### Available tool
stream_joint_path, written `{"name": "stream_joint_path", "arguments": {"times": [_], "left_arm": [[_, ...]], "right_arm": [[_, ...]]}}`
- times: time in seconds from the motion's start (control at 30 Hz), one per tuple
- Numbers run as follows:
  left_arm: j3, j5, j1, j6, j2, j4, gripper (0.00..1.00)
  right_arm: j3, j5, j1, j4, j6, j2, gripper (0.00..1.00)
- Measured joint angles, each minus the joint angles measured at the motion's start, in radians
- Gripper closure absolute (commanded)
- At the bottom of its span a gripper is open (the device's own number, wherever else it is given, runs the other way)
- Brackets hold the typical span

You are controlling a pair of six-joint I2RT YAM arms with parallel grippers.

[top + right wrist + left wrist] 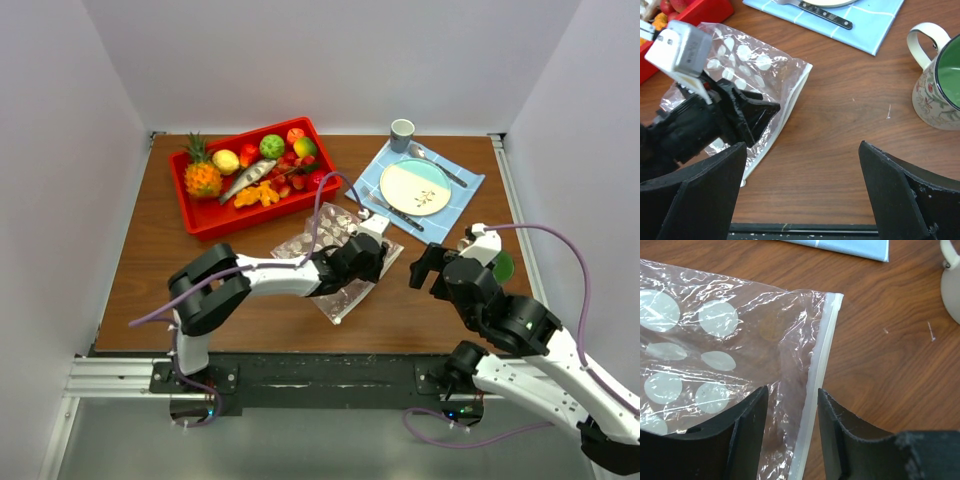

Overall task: Place the food in the zip-top bag and seal the zipper
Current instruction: Pick up the zipper food storage bag at the center of the board.

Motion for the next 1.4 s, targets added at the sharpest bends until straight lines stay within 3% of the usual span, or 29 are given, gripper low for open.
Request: {"name": "stream_joint_path", "arguments": {"times": [0.5,0.9,1.1,1.4], "left_arm": [[0.050,-0.042,-0.032,0.006,0.089,0.014,0.44],[0.051,-0.085,-0.034,0.011,0.114,0.016,0.69],[0.051,-0.099,-0.034,0.014,0.122,0.017,0.99],[0.021,-0.118,-0.033,0.014,0.017,0.010,1.00]], "right_arm": [[0.000,0.000,0.000,-0.032,0.023,-0.011,0.01],[-0.008,0.000,0.000,-0.030,0.027,-0.012,0.01],[-0.020,0.000,0.000,-0.014,0.027,-0.012,0.01],[-0.111,-0.058,0.000,0.104,0.017,0.010,0.02]]}}
